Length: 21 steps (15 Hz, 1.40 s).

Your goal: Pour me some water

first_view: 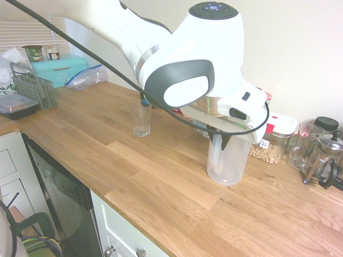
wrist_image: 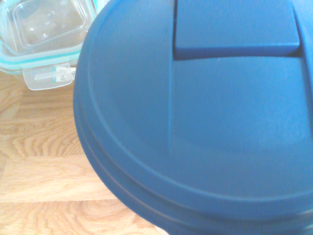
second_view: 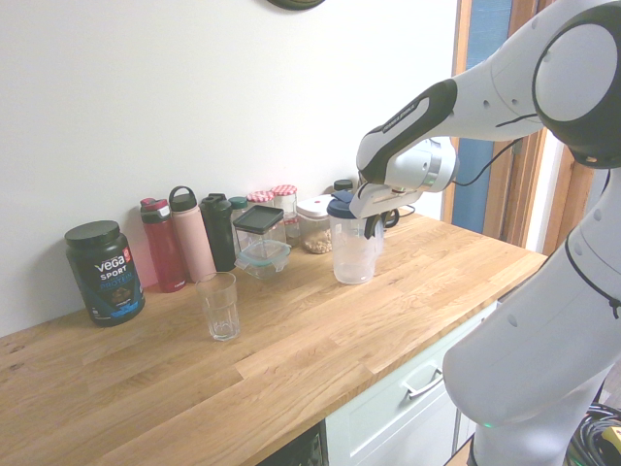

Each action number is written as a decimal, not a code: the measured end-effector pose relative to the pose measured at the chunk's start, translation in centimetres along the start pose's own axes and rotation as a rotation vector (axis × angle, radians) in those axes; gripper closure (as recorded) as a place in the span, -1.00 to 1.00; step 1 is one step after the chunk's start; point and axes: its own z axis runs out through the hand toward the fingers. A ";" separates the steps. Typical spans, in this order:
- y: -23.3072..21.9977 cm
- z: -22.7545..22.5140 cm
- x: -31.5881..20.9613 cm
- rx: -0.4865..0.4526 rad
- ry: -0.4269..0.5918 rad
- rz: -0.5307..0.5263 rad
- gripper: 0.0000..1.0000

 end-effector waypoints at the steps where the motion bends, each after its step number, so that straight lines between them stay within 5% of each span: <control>1: -0.2 -0.1 0.0 0.001 0.002 -0.003 1.00; 6: -3.5 -5.1 0.6 0.046 -0.015 -0.080 1.00; 10: -8.9 -9.6 -1.0 0.074 -0.130 -0.295 1.00; 21: -25.6 -8.0 -9.0 -0.134 -0.373 -0.886 1.00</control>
